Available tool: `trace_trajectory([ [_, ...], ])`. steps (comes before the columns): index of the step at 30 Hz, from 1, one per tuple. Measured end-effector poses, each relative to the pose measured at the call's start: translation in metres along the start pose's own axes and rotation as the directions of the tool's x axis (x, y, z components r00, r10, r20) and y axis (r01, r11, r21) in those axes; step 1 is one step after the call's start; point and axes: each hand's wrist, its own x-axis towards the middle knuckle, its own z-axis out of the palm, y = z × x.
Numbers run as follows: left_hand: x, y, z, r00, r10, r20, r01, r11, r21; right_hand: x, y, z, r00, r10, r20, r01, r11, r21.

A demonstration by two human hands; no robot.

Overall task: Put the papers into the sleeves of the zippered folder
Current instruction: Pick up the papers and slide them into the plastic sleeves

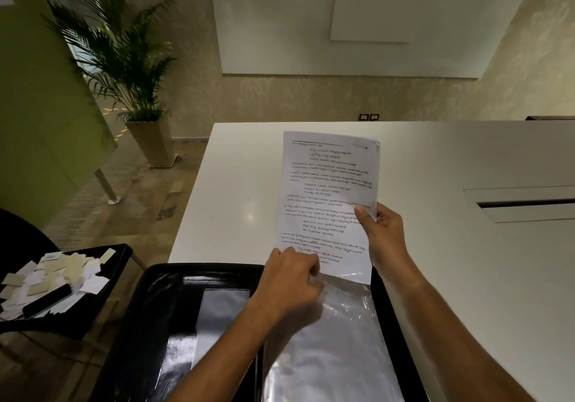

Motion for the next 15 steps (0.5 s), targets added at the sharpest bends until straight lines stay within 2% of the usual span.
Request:
trace_trajectory([
  [3, -0.004, -0.014, -0.001, 0.996, -0.077, 0.054, 0.074, 0.996, 0.055, 0.0, 0.004, -0.004, 1.0, 0.011, -0.005, -0.011, 1.0, 0.021],
  [7, -0.014, -0.023, -0.004, 0.988, -0.147, 0.044, 0.144, 0.987, 0.073, -0.001, 0.007, -0.006, 1.0, -0.013, 0.014, 0.013, 1.0, 0.025],
  [12, -0.022, -0.031, -0.011, 0.952, -0.307, 0.004, 0.307, 0.951, 0.025, 0.0, 0.006, -0.003, 0.999, -0.019, 0.045, 0.019, 1.0, -0.004],
  [15, -0.026, -0.035, -0.015, 0.928, -0.371, 0.034, 0.373, 0.926, -0.054, 0.003, 0.006, -0.003, 0.998, -0.018, 0.061, 0.019, 1.0, -0.014],
])
